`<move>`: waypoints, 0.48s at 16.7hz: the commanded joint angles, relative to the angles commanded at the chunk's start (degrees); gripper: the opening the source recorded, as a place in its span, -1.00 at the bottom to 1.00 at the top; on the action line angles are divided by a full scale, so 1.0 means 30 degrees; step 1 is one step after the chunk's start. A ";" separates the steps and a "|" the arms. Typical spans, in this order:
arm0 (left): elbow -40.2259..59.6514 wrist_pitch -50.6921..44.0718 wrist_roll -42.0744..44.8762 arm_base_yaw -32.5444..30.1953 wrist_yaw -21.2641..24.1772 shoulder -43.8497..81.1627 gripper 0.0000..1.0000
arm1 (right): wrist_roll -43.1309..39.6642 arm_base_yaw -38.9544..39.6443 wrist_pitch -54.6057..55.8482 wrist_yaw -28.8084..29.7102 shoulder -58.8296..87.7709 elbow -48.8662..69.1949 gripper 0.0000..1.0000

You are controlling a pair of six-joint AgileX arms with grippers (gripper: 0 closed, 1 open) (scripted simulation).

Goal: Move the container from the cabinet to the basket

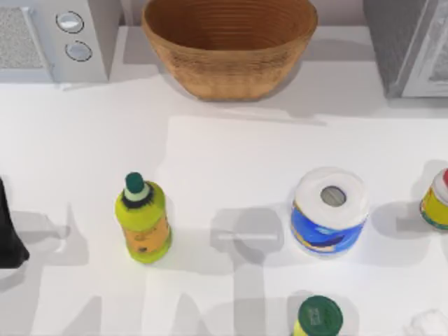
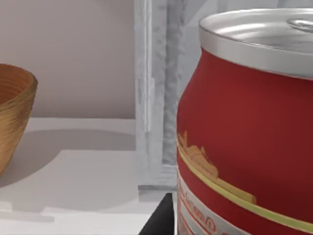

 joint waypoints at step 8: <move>0.0000 0.0000 0.0000 0.0000 0.0000 0.0000 1.00 | -0.0057 -0.2075 0.3821 -0.2286 -0.6838 -0.8269 -1.00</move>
